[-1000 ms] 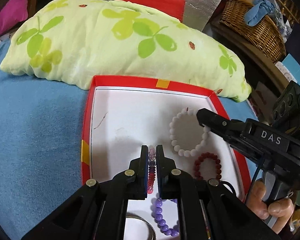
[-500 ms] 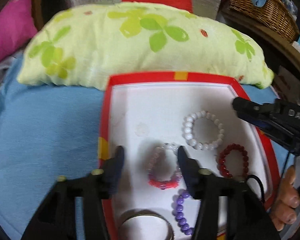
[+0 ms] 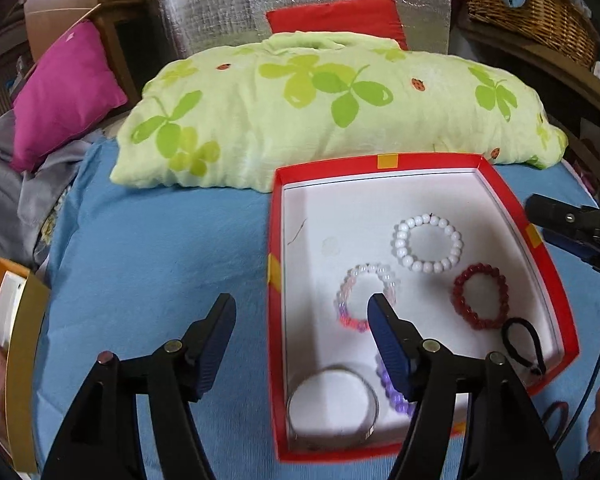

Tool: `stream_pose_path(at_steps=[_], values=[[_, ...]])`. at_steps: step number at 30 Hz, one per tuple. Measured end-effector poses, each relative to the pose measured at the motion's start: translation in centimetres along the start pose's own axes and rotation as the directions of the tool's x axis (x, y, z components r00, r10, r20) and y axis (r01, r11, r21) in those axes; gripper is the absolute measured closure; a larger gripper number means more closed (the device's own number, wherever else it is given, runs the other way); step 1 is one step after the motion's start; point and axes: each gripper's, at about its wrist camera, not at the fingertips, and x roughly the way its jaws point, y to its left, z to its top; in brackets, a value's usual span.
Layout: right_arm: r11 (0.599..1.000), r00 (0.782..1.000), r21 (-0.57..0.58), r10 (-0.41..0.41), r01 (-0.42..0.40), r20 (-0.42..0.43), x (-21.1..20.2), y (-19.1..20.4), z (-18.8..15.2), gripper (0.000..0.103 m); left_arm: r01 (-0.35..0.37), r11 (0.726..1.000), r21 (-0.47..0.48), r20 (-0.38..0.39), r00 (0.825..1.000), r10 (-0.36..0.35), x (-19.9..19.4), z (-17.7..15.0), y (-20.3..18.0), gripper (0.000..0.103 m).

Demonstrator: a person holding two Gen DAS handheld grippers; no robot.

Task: Organize jewelry
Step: 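Carry both bracelets into the red box and open both grippers, then withdraw both grippers from the red box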

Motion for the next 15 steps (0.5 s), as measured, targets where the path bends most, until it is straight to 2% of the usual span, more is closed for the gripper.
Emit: stream_pose_path(at_steps=[5,8,12,15], values=[[0.999,1.000,-0.036,-0.017,0.017,0.007,-3.7,-0.5,-1.3,0.046,-0.028,1.000,-0.002,0.024,0.999,0.028,-2.7,-2.2,0.6,0.034],[0.998,1.000,-0.059,-0.013,0.013,0.002,-5.9,-0.9,-2.5,0.046,-0.042,0.999,0.011,0.031,0.999,0.041,-4.3,-4.8,1.0,0.033],[0.998,1.000,-0.057,-0.013,0.013,-0.006,-8.7,-2.1,-4.3,0.046,-0.067,0.998,0.015,0.012,0.998,0.067,-5.6,-7.9,1.5,0.033],[0.999,1.000,-0.037,-0.012,0.011,-0.025,-10.4,-3.2,-5.9,0.046,-0.053,0.999,-0.006,-0.011,0.999,0.052,-6.5,-10.7,2.0,0.033]])
